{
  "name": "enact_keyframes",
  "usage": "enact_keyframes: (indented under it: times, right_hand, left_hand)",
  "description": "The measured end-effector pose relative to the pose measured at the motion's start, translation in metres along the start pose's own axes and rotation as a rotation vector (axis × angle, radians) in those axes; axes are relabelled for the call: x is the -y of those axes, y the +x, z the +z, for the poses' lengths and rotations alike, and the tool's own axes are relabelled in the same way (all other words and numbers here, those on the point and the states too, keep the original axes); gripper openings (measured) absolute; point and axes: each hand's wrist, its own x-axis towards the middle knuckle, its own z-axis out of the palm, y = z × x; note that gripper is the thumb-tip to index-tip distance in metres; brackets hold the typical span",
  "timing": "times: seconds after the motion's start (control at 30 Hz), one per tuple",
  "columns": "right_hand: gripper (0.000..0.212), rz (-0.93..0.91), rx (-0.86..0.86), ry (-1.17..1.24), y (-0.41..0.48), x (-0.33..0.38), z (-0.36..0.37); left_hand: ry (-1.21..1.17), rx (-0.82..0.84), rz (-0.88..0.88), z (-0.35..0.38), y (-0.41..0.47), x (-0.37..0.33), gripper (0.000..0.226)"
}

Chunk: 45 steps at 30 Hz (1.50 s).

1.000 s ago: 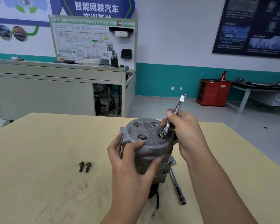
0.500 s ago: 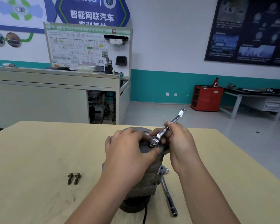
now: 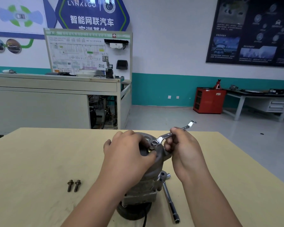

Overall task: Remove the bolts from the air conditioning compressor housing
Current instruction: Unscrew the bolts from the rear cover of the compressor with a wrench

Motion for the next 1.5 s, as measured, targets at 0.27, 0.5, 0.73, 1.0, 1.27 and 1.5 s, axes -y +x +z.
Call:
enact_keyframes:
  times: [0.27,0.5,0.73,1.0,1.27,1.5]
  right_hand:
    - [0.025,-0.174,0.049,0.037,-0.006,0.000,-0.010]
    - [0.036,-0.352,0.179,-0.382,-0.009,-0.027,-0.009]
    - [0.034,-0.393,0.194,-0.343,-0.012,-0.030,-0.009]
    - [0.027,-0.379,0.156,-0.371,-0.009,-0.039,-0.018]
    - [0.024,-0.381,0.152,-0.337,-0.006,-0.043,-0.017]
    - [0.028,-0.381,0.112,-0.318,-0.008,-0.044,-0.016]
  left_hand:
    - [-0.035,-0.057,-0.014,0.004,-0.007,0.008,0.012]
    - [-0.100,-0.098,-0.042,0.003,-0.008,0.012,0.012]
    - [-0.318,-0.119,-0.064,-0.002,-0.003,0.015,0.019]
    - [-0.466,-0.299,-0.128,-0.021,-0.005,0.051,0.011]
    - [-0.202,-0.144,-0.463,-0.050,-0.021,0.160,0.019]
    - [0.101,0.252,-0.712,-0.032,-0.018,0.231,0.024]
